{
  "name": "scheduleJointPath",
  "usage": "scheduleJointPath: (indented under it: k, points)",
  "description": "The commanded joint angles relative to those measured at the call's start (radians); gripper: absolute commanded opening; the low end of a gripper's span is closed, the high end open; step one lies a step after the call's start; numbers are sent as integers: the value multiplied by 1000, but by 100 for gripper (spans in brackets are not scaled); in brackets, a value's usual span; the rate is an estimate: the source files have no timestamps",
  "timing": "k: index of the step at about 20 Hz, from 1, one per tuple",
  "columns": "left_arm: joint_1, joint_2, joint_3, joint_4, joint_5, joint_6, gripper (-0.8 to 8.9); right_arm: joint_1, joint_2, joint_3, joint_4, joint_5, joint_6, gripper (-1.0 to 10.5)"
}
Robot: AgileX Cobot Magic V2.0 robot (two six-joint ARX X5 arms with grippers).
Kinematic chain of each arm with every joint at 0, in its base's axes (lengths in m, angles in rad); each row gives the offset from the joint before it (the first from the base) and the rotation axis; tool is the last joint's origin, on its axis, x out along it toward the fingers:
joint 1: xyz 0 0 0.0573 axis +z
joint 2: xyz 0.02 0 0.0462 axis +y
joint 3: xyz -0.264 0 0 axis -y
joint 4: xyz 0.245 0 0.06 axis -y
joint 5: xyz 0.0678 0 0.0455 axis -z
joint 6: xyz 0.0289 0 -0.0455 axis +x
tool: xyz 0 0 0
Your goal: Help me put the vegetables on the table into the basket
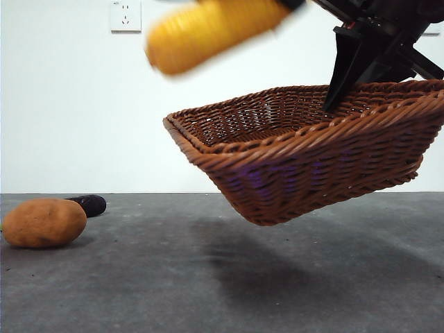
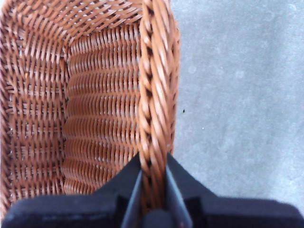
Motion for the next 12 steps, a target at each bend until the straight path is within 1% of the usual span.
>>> scheduleJointPath:
  k: [1, 3, 6, 9, 11, 12]
  points:
    - [-24, 102, -7, 34, -6, -26, -6, 2, 2, -6, 13, -11, 17, -12]
    - [-35, 161, -7, 92, -6, -68, -6, 2, 2, -6, 13, -11, 17, -12]
    - [-40, 193, -7, 200, -5, -134, -6, 2, 2, -6, 15, -11, 14, -12]
    - [-40, 194, -7, 206, 1, -164, -7, 1, 2, -6, 23, -11, 13, -12]
    - [-40, 195, -7, 204, 0, -164, -3, 2, 2, -6, 35, -12, 13, -12]
    - [-40, 195, -7, 201, 0, -164, 31, 2, 2, -6, 41, -17, 13, -12]
